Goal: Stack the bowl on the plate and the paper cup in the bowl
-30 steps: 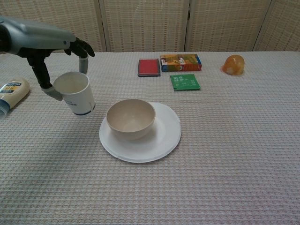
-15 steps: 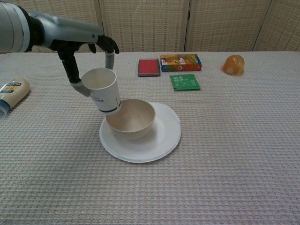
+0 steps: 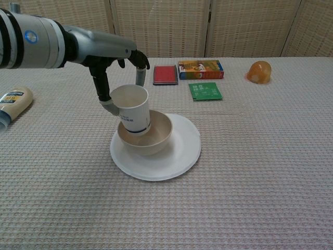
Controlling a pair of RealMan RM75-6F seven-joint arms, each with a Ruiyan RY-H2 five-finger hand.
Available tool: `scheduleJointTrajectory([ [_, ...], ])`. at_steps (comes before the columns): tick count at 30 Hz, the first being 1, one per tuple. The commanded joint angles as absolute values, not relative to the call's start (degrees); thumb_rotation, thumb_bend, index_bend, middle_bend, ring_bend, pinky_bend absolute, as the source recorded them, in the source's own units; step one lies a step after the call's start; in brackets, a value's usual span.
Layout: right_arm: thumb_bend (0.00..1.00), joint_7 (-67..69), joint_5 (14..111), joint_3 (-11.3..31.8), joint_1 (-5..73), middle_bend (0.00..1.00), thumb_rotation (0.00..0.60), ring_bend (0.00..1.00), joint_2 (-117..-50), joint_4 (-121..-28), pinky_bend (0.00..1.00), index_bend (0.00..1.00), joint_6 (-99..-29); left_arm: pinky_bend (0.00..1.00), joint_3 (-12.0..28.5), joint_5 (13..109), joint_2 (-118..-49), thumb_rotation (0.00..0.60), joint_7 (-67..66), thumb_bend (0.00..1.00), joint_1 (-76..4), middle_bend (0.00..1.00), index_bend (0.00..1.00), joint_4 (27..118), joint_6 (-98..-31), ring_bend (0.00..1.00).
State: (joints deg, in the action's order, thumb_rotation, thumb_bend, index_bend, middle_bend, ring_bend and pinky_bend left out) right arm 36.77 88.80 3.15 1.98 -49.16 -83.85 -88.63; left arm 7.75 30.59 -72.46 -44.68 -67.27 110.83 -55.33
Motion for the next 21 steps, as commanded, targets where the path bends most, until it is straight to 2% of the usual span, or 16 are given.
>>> scheduleJointTrajectory([
  [1,0.26,36.88,88.86,3.15,1.94,0.02,0.6,0.0,-49.13,-83.79,0.0,0.01,-88.71,0.2,7.43,30.5,-73.66,0.6,-44.19,0.15,-67.91,0.13,0.45,109.49,-54.65,0.0],
  [21,0.26,38.39,89.4,3.12,1.4,0.02,0.6,0.0,-48.99,-83.1,0.0,0.01,-89.75,0.2,5.09,32.85,-80.08,0.6,-40.34,0.15,-69.83,0.13,0.46,99.79,-49.89,0.0],
])
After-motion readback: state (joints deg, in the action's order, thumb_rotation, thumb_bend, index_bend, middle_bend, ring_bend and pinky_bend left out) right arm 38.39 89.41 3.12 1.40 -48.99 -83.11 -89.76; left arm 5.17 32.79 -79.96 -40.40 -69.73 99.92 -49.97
